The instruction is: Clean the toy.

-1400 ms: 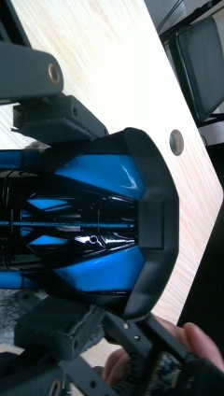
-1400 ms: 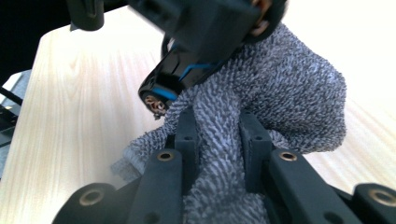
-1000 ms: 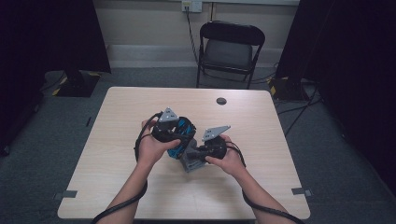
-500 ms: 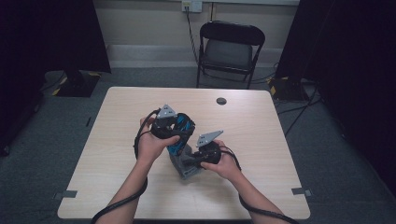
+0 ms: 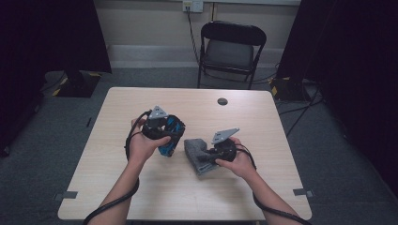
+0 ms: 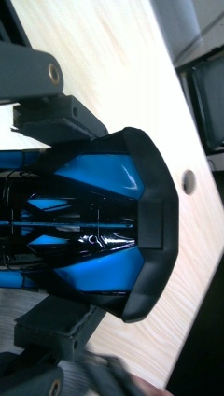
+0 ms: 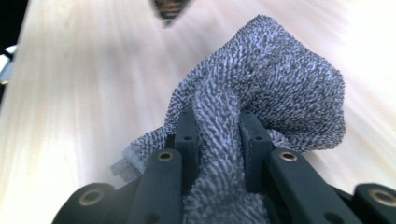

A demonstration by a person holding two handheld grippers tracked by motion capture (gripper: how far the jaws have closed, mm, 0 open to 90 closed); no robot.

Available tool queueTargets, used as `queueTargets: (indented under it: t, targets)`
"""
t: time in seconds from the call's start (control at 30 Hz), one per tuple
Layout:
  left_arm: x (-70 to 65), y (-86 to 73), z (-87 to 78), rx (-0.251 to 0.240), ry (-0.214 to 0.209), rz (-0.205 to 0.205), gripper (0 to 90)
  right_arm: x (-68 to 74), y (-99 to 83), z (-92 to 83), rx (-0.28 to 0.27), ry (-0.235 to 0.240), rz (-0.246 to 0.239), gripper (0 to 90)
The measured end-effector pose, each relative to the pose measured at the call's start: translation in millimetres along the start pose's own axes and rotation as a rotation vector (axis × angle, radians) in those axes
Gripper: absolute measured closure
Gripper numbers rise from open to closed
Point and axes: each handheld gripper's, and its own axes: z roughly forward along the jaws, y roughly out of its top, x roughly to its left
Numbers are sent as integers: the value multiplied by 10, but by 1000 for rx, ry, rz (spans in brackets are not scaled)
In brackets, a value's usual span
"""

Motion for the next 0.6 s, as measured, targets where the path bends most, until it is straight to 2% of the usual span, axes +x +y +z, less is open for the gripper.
queueTargets:
  t: [0.1,0.2,0.4,0.47,0.57,0.6]
  targets:
    - [40,-70,-15,20,12,0,255,-60,-45,-119,1,-32,5,736]
    - [120,-178,-40,39,31,-19,255,-134,-99,-217,7,-66,22,735]
    - [175,-248,-53,74,47,-11,255,-256,-212,-358,6,-117,60,735]
    - [210,-298,-42,87,51,-19,255,-311,-261,-431,12,-148,72,735]
    - [245,-339,-27,97,56,-28,255,-344,-285,-488,17,-169,75,734]
    - [276,-361,-18,103,63,-44,255,-356,-295,-502,20,-174,76,733]
